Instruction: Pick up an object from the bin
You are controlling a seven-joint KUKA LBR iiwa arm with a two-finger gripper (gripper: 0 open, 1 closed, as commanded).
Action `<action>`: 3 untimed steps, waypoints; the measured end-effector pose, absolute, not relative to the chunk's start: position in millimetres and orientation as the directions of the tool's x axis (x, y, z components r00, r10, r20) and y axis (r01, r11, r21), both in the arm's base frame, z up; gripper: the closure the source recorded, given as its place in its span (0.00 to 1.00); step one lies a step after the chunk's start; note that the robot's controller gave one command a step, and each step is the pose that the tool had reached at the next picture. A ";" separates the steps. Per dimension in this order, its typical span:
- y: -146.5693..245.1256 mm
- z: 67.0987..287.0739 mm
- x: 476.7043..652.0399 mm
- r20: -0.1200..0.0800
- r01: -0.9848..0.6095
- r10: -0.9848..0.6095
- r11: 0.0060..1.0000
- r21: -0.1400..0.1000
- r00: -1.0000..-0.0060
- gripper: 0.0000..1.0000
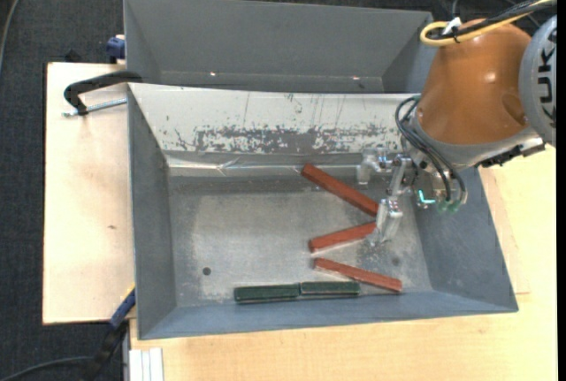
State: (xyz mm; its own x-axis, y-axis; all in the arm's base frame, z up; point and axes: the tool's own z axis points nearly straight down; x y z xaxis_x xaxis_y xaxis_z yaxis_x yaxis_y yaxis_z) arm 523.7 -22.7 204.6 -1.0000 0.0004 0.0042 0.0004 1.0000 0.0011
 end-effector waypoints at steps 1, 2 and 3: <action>-33.8 70.1 529.7 0.001 -0.037 -0.037 0.999 0.000 -0.999 0.00; -33.5 71.2 530.7 -0.002 -0.037 -0.037 0.999 0.000 -0.999 0.00; -33.3 72.1 531.8 -0.004 -0.036 -0.036 0.999 0.000 -0.999 0.00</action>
Offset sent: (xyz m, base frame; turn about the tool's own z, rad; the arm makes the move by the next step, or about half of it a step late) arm 0.0057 -0.0117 -0.1346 -0.0383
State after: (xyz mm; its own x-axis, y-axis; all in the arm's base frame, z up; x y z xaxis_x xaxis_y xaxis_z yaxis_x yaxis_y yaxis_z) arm 531.8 -33.3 72.1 -0.9993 -0.0360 -0.0037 -0.0360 0.9994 0.0001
